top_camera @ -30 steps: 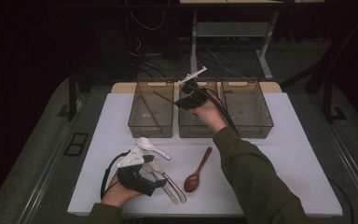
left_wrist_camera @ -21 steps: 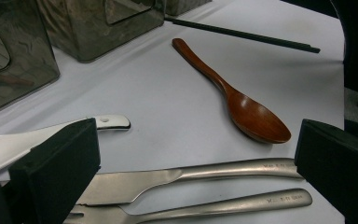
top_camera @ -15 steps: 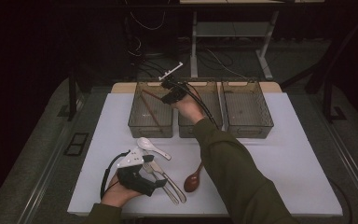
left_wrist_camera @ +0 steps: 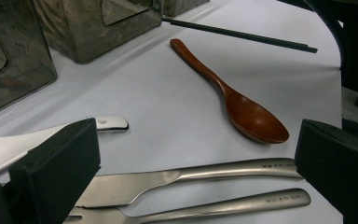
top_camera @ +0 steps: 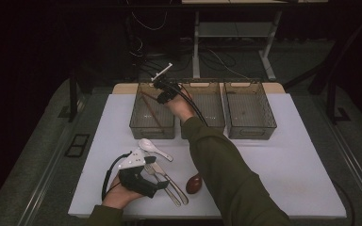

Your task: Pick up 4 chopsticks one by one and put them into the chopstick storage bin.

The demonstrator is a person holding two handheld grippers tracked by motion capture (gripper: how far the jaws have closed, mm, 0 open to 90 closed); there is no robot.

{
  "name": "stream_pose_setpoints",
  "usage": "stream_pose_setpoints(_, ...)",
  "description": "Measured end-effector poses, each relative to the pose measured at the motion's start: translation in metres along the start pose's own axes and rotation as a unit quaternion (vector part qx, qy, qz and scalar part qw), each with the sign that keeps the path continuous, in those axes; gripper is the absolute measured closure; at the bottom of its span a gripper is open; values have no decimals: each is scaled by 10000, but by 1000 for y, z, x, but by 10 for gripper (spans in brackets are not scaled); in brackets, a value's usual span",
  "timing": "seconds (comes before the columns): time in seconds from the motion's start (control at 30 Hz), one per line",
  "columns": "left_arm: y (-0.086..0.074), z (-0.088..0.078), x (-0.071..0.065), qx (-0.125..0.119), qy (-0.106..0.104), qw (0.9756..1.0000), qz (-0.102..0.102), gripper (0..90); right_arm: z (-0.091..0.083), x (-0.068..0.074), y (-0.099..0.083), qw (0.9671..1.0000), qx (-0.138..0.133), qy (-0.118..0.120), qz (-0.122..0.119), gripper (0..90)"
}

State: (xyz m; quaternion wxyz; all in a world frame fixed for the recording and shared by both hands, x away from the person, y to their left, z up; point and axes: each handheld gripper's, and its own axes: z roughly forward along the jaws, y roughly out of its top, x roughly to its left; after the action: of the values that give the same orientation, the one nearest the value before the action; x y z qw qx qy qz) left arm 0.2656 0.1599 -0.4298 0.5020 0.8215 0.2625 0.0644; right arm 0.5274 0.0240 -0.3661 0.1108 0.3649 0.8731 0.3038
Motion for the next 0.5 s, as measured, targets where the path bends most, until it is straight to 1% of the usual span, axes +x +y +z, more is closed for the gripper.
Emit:
stream_pose_setpoints(0.17,0,0,0,8,-19,10000,22,0,3,3,1,10000,24,40,6,833)
stream_pose_setpoints(0.2,1,1,-1,6,-18,10000,17,0,3,3,1,10000,10,52,1,819)
stream_pose_setpoints(0.27,1,0,-1,0,-24,10000,20,0,2,4,1,10000,-11,87,-15,749)
stream_pose_setpoints(0.43,0,0,0,15,-15,10000,32,0,-5,1,0,9999,-31,123,-4,632)
stream_pose_setpoints(0.5,0,0,0,25,-11,10000,46,0,-9,-1,-1,9998,-59,182,8,590)
